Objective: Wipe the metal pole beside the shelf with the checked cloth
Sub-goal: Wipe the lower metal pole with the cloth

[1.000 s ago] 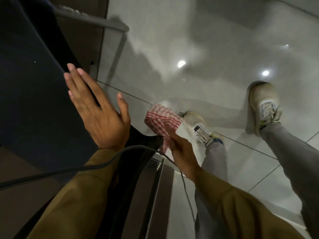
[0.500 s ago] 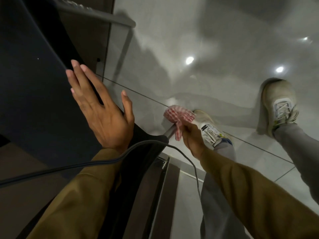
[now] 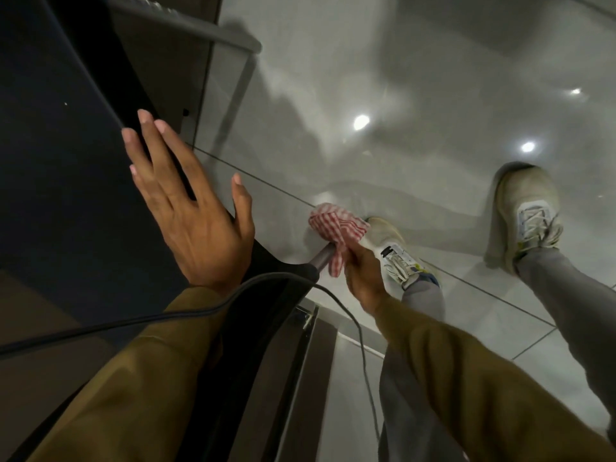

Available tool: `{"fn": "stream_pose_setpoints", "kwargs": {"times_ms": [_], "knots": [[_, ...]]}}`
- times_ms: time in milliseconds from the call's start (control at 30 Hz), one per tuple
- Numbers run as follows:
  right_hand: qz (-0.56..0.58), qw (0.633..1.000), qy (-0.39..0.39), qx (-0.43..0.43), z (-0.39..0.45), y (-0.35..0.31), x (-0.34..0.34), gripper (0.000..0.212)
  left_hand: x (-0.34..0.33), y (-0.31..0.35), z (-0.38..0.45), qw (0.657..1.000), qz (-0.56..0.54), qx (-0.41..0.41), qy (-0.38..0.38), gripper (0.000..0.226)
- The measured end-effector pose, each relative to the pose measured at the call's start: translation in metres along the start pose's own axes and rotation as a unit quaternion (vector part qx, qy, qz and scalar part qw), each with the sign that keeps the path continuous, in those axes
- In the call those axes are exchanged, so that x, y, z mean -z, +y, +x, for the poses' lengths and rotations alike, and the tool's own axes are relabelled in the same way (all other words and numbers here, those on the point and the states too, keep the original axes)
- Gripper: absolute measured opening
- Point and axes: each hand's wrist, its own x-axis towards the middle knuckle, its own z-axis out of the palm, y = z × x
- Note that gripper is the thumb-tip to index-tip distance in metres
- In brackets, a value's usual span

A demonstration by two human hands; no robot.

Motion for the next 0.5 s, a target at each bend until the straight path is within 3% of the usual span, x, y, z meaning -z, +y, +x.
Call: {"fn": "stream_pose_setpoints", "kwargs": {"times_ms": [67,167,300,400,500], "knots": [[0.043,0.997,0.020,-0.067,0.021,-0.005,0.000,0.024,-0.002,-0.001,0.000,1.000,0.001,-0.002,0.002,0.082],[0.073,0.991,0.030,-0.109,0.024,-0.015,-0.006,0.038,-0.002,-0.003,0.000,1.000,0.005,-0.004,0.002,0.083],[-0.056,0.997,0.031,0.038,-0.027,-0.031,-0.004,0.029,0.000,0.001,0.000,1.000,0.006,-0.002,-0.003,0.082],[-0.176,0.972,-0.017,0.154,-0.070,-0.018,-0.008,0.028,0.003,0.002,0.001,1.000,0.008,-0.002,-0.010,0.082],[-0.177,0.973,-0.030,0.148,-0.074,-0.007,-0.008,0.029,0.004,0.003,0.000,1.000,0.004,-0.003,-0.014,0.082]]}}
